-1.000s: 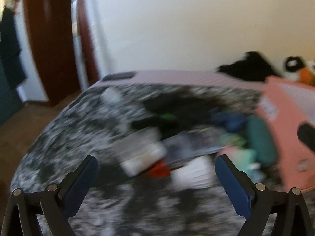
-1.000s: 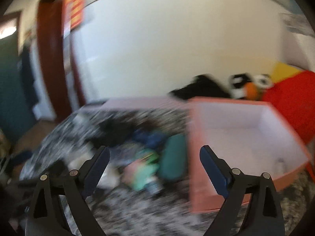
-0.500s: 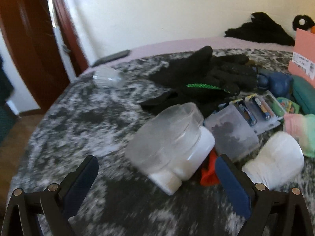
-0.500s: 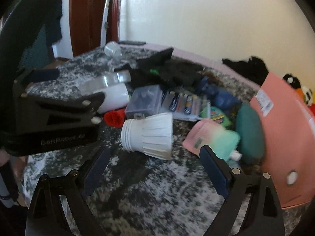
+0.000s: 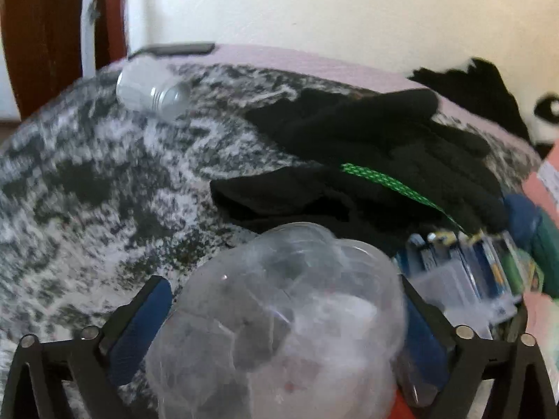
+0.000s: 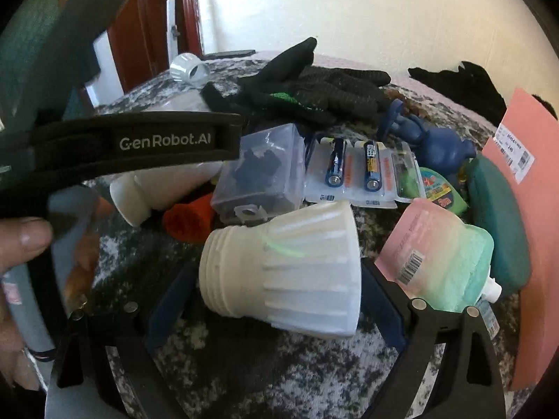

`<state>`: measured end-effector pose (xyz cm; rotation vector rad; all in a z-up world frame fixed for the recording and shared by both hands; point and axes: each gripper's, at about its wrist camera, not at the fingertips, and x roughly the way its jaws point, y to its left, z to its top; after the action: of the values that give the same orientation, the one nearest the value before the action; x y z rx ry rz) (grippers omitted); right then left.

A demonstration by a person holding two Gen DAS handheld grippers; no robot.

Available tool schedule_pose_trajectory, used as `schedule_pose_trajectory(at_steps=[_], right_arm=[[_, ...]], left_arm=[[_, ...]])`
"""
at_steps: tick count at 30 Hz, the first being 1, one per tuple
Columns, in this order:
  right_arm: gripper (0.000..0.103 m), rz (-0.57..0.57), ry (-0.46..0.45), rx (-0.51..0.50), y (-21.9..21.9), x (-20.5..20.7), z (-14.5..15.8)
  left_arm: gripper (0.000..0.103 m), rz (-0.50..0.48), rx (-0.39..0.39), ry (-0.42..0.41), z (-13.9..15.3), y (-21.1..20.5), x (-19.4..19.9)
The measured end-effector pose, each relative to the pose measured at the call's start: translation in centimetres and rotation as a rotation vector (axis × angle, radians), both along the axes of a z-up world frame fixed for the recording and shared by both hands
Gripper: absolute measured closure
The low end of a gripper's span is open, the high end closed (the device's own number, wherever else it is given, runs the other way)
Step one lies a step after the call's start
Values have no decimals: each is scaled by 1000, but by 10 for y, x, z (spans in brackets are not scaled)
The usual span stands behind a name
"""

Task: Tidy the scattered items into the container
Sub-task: 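Grasp the clear plastic tray with left tool while right tool grasps the white lamp shade, then carry tray and lamp shade into the pink box and release both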

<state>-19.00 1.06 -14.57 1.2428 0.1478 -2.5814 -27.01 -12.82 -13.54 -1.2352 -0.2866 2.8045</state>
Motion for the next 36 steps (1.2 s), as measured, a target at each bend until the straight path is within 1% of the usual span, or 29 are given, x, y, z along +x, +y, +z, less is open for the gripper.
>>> schedule_pose_trajectory(at_steps=[2,3,4,5,7,8,9,10,12,18,20,25,30,36], right_arm=[[10,-4,-6,-12,3,-3,-1],[14,-5,-4,-13,3,-4,-1],[27,-6,2,-11,4,-5,1],[35,-3,10,-9,4,-5,2],[35,4,18,-13,6,-6,4],[35,6,18,-19,7,-7,5],[35,6,17,-24,8,-7,5],[35,6,14,-30,10,-8,5],[35,5,7,-43,13,-8,7],[35,-4,-16,-80,17,-3,15],[35,0,-12,-86,17,2,20],[35,20,6,-96,13,17,32],[35,47,32,-102,9,31,45],[35,57,64,-108,15,46,61]], left_arm=[[2,28,87,-3,-2,-12,-1],[2,32,126,-4,-2,-16,0],[2,28,160,-1,-2,-21,1],[2,21,178,4,-2,-23,2],[4,13,201,11,-1,-27,4],[6,13,198,15,-1,-27,6],[11,15,188,22,1,-27,8],[11,18,173,31,5,-26,11],[12,28,146,36,10,-24,15],[12,44,124,45,18,-32,32],[13,65,103,50,23,-34,42],[13,93,86,75,41,-45,69],[13,112,107,121,62,-51,98],[13,115,117,149,77,-36,131]])
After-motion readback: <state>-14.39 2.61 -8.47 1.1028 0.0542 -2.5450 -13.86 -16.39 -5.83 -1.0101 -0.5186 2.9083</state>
